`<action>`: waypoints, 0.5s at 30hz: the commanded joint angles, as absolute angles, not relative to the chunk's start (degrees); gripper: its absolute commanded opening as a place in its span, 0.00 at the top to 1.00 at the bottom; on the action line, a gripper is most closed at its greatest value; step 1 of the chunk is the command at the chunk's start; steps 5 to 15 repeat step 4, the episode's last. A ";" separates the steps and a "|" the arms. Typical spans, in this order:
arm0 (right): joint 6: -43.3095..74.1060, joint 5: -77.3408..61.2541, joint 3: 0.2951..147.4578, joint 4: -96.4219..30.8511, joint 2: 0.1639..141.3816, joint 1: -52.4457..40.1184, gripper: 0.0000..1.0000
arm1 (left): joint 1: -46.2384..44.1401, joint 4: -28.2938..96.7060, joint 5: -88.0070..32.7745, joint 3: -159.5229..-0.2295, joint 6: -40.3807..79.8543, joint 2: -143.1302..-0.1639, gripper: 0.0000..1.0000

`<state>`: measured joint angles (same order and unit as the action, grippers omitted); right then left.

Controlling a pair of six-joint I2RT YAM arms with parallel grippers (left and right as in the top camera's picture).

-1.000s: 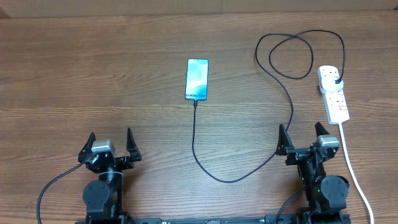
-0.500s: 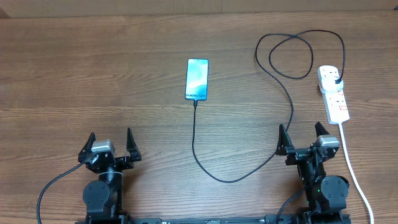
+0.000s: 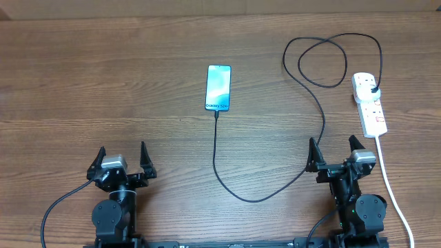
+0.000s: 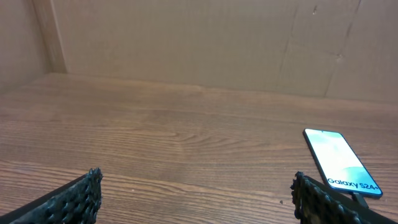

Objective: Plug charger to phone and switch on socket

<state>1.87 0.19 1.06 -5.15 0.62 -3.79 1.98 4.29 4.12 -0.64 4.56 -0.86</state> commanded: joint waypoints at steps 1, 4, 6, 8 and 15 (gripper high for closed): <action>1.65 -0.12 0.45 -4.82 0.16 -3.73 0.00 | 1.91 4.08 4.40 -0.27 5.58 -0.21 0.00; 1.65 -0.12 0.45 -4.82 0.16 -3.73 0.00 | 1.91 4.08 4.40 -0.27 5.58 -0.21 0.00; 1.65 -0.12 0.45 -4.82 0.16 -3.73 0.00 | 1.91 4.08 4.40 -0.27 5.58 -0.21 0.00; 1.65 -0.12 0.45 -4.82 0.16 -3.73 0.00 | 1.91 4.08 4.40 -0.27 5.58 -0.21 0.00; 1.65 -0.12 0.45 -4.82 0.16 -3.73 0.00 | 1.91 4.08 4.40 -0.27 5.58 -0.21 0.00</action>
